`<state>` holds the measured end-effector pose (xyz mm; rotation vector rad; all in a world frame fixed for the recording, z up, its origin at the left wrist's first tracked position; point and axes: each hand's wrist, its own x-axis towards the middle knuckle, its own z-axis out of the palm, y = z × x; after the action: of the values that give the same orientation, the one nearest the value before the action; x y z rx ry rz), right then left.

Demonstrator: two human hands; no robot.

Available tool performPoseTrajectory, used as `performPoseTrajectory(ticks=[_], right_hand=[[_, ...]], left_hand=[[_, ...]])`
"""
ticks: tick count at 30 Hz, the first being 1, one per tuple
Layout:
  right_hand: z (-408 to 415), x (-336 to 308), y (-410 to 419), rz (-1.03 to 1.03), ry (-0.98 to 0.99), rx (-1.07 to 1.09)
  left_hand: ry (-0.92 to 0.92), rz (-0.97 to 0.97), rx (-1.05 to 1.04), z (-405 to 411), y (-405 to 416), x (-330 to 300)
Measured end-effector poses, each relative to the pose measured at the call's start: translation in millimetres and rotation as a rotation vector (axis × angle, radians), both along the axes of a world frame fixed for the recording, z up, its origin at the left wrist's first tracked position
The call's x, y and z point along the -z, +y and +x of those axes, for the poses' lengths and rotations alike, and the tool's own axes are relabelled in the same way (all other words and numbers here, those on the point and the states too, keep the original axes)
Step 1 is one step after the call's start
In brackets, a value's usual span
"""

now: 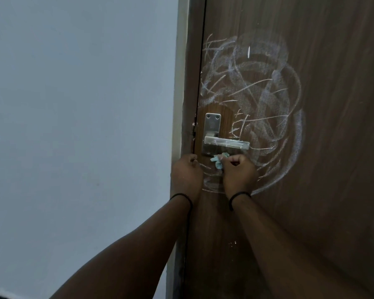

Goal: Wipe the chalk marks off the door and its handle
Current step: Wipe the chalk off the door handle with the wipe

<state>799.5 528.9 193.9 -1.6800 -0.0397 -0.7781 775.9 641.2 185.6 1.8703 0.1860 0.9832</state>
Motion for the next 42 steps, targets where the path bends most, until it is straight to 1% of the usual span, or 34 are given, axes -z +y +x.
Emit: performPoseTrajectory(ticks=[2,3,6,7,8,10,11,12,13,15,17,19,22,25,27,29,31,34,37,42], right_hand=[[-4,-5,5,0.025,-0.019,-0.077],[-4,-9,10,0.074,-0.014,-0.111],[-3,-25,28,0.345,0.012,-0.158],[-1,-27,32,0.372,0.022,-0.144],[1,-26,34,0.335,0.043,-0.126],[1,-19,35,0.144,0.097,-0.108],[0,-15,34,0.057,0.117,-0.090],[-1,-11,32,0.021,0.136,-0.063],[-1,-9,30,0.027,0.150,-0.034],[-2,-8,28,0.087,0.124,-0.017],[-5,-9,32,0.160,0.029,-0.094],[-6,-15,41,0.207,-0.019,-0.136],[-2,-23,51,0.312,0.006,-0.130],[0,-21,55,0.361,0.032,-0.195],[0,-17,52,0.367,0.039,-0.240],[2,-14,44,0.410,0.039,-0.304],[4,-12,35,0.470,0.051,-0.374],[7,-9,22,0.555,0.055,-0.426],[10,-7,16,0.520,0.009,-0.424],[12,2,4,0.418,-0.005,-0.378]], left_hand=[[0.008,-0.041,0.012,-1,-2,-7],[0.015,-0.085,0.025,0,-3,-11],[0.065,-0.259,0.073,1,-2,-17],[0.082,-0.306,0.078,1,-1,-18],[0.095,-0.334,0.077,0,0,-19],[0.113,-0.352,0.068,1,5,-19],[0.120,-0.351,0.062,2,7,-18],[0.128,-0.347,0.063,2,10,-17],[0.133,-0.343,0.070,3,11,-17],[0.135,-0.334,0.075,2,11,-17],[0.130,-0.311,0.060,1,11,-19],[0.121,-0.277,0.042,0,10,-20],[0.086,-0.209,0.026,-1,11,-21],[-0.008,-0.060,0.007,-3,9,-23],[-0.048,0.014,0.044,-3,5,-26],[-0.043,0.042,0.087,-1,2,-30],[-0.044,0.043,0.095,3,-1,-33],[-0.088,-0.024,0.053,7,-4,-34],[-0.130,-0.028,-0.024,8,-8,-36],[-0.194,-0.028,-0.081,11,-13,-36]])
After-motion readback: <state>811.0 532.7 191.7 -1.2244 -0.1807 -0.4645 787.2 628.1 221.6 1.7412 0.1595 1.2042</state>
